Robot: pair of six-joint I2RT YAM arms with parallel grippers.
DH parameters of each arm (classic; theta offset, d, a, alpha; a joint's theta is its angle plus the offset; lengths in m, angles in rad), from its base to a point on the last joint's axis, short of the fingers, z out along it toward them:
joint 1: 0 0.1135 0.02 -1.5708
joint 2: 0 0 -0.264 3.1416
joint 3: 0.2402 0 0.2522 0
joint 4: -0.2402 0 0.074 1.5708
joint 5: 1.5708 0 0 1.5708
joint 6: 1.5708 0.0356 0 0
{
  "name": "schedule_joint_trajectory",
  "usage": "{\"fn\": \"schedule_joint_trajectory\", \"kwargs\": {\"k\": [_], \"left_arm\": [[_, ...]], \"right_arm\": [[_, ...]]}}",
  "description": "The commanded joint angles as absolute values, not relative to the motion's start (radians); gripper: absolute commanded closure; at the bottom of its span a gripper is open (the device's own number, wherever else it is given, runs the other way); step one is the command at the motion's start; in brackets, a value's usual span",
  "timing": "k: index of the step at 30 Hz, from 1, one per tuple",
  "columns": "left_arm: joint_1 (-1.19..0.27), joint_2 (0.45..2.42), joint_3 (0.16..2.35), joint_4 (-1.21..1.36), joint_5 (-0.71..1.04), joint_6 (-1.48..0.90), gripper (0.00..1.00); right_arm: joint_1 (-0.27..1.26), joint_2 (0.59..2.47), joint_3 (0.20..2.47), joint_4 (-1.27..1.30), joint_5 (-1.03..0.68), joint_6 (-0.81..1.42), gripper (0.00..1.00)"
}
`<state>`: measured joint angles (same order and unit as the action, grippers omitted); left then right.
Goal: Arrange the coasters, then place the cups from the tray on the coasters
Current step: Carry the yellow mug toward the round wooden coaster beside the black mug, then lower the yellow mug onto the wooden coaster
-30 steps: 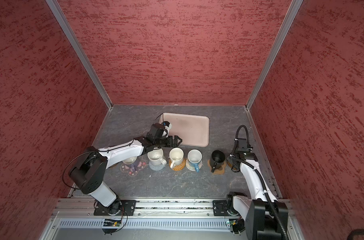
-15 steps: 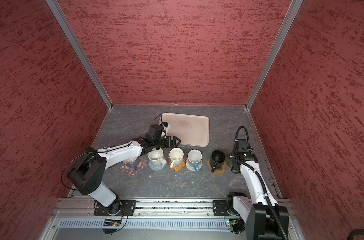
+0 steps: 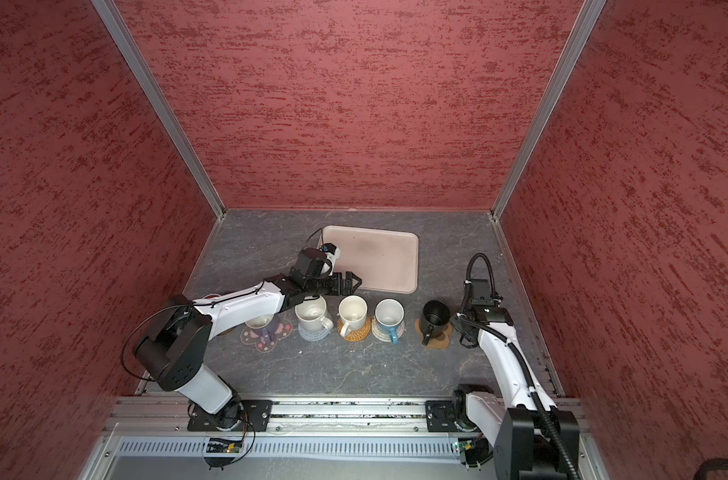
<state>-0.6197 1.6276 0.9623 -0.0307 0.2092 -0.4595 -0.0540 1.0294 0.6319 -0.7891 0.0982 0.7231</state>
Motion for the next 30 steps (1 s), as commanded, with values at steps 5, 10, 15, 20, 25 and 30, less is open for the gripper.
{"fn": "schedule_joint_trajectory", "kwargs": {"k": [5, 10, 15, 20, 25, 30], "left_arm": [[-0.603, 1.592, 0.931, 0.004, 0.231, -0.469, 0.00], [-0.601, 1.600, 0.930, 0.009, 0.239, -0.471, 0.00], [-0.601, 1.597, 0.927, 0.009, 0.239, -0.472, 0.00], [-0.600, 1.594, 0.924, 0.011, 0.238, -0.472, 0.00], [-0.598, 1.590, 0.917, 0.013, 0.237, -0.473, 0.00], [-0.597, 1.591, 0.918, 0.015, 0.241, -0.476, 0.00]], "right_arm": [[-0.040, 0.990, 0.604, -0.764, 0.130, 0.773, 0.89], [-0.036, 0.986, 0.605, -0.770, 0.137, 0.777, 0.80], [-0.033, 0.980, 0.607, -0.778, 0.143, 0.779, 0.72], [-0.032, 0.980, 0.606, -0.779, 0.139, 0.777, 0.64], [-0.031, 0.977, 0.607, -0.786, 0.136, 0.778, 0.59], [-0.031, 0.960, 0.610, -0.796, 0.133, 0.802, 0.55]]}}
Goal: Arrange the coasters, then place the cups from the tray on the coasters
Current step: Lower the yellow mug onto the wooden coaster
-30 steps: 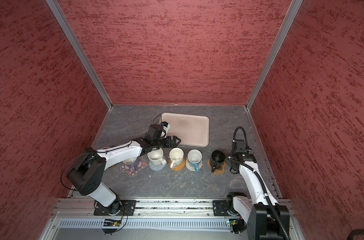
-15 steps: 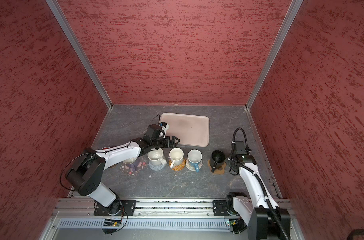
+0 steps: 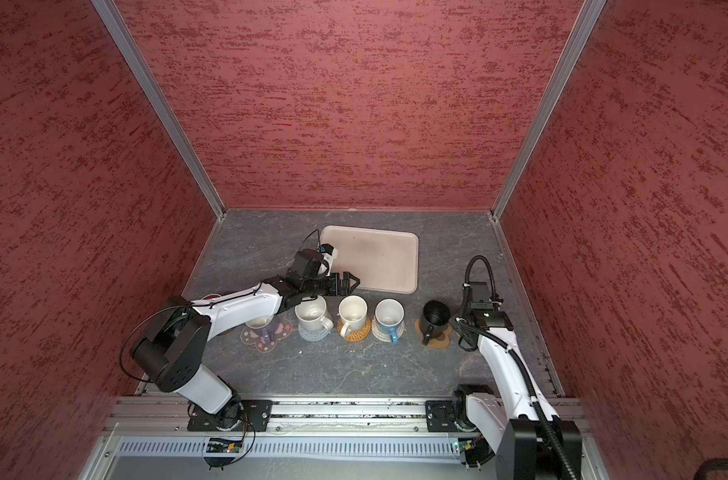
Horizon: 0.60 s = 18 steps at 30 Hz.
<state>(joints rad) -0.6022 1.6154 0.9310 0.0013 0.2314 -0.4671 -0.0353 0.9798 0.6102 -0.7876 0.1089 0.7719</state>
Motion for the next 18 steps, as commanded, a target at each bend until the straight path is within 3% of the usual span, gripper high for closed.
{"fn": "schedule_joint_trajectory", "kwargs": {"k": [1, 7, 18], "left_arm": [[-0.597, 1.588, 0.918, 0.016, 0.241, -0.476, 0.00], [-0.595, 1.571, 0.910, 0.016, 0.238, -0.476, 0.00], [-0.589, 1.554, 0.905, 0.012, 0.228, -0.472, 0.01]], "right_arm": [[-0.032, 0.957, 0.613, -0.800, 0.133, 0.804, 0.53], [-0.031, 0.937, 0.636, -0.822, 0.131, 0.802, 0.44], [-0.031, 0.884, 0.676, -0.862, 0.122, 0.803, 0.39]]}}
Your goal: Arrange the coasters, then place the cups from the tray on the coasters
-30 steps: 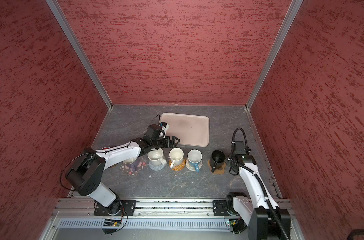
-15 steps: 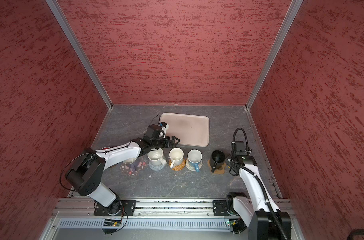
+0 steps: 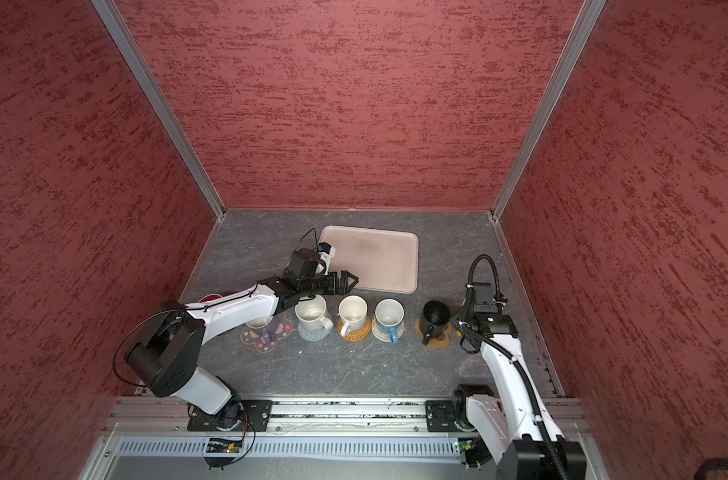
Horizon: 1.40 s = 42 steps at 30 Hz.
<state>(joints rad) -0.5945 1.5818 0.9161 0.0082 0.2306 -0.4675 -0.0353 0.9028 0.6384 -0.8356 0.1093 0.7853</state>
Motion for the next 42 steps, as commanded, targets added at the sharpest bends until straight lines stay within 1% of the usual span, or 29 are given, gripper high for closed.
{"fn": "schedule_joint_trajectory", "kwargs": {"k": [1, 4, 7, 8, 9, 14, 19, 20, 22, 28, 33, 38, 42], "left_arm": [[-0.589, 1.553, 0.905, 0.011, 0.227, -0.472, 0.00], [-0.588, 1.546, 0.905, 0.006, 0.218, -0.468, 0.00], [-0.586, 1.538, 0.907, 0.000, 0.215, -0.465, 0.00], [-0.585, 1.536, 0.908, -0.001, 0.211, -0.465, 0.01], [-0.583, 1.532, 0.908, -0.005, 0.209, -0.464, 0.01], [-0.576, 1.516, 0.912, -0.017, 0.195, -0.460, 0.00], [-0.558, 1.493, 0.917, -0.039, 0.183, -0.453, 0.00], [-0.551, 1.486, 0.918, -0.046, 0.178, -0.451, 0.00], [-0.540, 1.467, 0.920, -0.058, 0.170, -0.446, 0.00], [-0.496, 1.431, 0.931, -0.085, 0.130, -0.439, 0.00], [-0.457, 1.398, 0.960, -0.130, 0.057, -0.422, 0.00], [-0.411, 1.344, 0.957, -0.147, -0.101, -0.426, 0.00], [-0.357, 1.298, 0.960, -0.160, -0.158, -0.449, 0.00]], "right_arm": [[-0.031, 0.881, 0.681, -0.866, 0.124, 0.802, 0.38], [-0.031, 0.866, 0.700, -0.879, 0.130, 0.800, 0.36], [-0.031, 0.856, 0.716, -0.889, 0.134, 0.800, 0.31], [-0.031, 0.853, 0.722, -0.895, 0.136, 0.799, 0.27], [-0.031, 0.849, 0.729, -0.900, 0.136, 0.798, 0.25], [-0.031, 0.821, 0.779, -0.908, 0.144, 0.770, 0.23], [-0.031, 0.845, 0.866, -0.858, 0.129, 0.662, 0.21], [-0.031, 0.858, 0.881, -0.836, 0.114, 0.627, 0.20], [-0.032, 0.875, 0.896, -0.774, 0.076, 0.571, 0.17], [-0.031, 0.922, 0.893, -0.502, 0.017, 0.471, 0.02], [-0.031, 1.009, 0.888, -0.240, -0.022, 0.431, 0.01], [-0.031, 1.150, 0.887, -0.021, -0.048, 0.383, 0.01], [-0.032, 1.236, 0.829, 0.211, -0.062, 0.330, 0.01]]}}
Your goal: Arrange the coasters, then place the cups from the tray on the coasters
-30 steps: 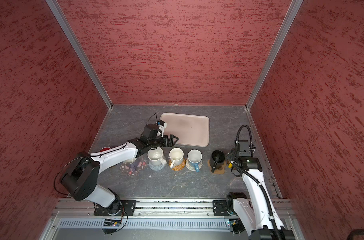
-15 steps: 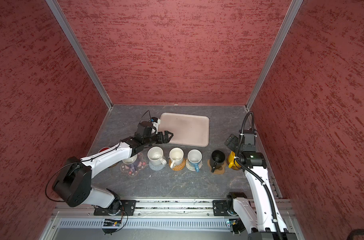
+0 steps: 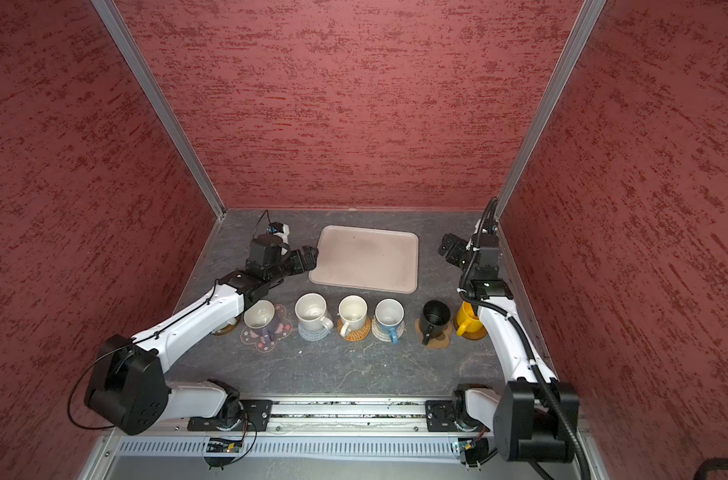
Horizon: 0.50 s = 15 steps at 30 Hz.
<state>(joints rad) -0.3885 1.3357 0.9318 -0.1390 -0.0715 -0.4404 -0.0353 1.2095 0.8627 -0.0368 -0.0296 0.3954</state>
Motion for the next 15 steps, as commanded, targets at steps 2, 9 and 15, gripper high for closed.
{"fn": "schedule_joint_trajectory", "kwargs": {"k": [2, 9, 15], "left_arm": [[-0.315, 1.260, 0.962, -0.180, -0.159, -0.450, 0.00], [-0.177, 1.071, 0.796, 0.002, -0.098, -0.356, 0.00], [-0.085, 1.139, 0.819, -0.059, 0.013, -0.226, 0.00]], "right_arm": [[-0.031, 1.274, 0.781, 0.361, -0.075, 0.300, 0.01], [-0.032, 1.436, 0.740, 0.557, -0.112, 0.210, 0.01], [-0.031, 1.512, 0.592, 0.827, -0.107, 0.166, 0.01]]}}
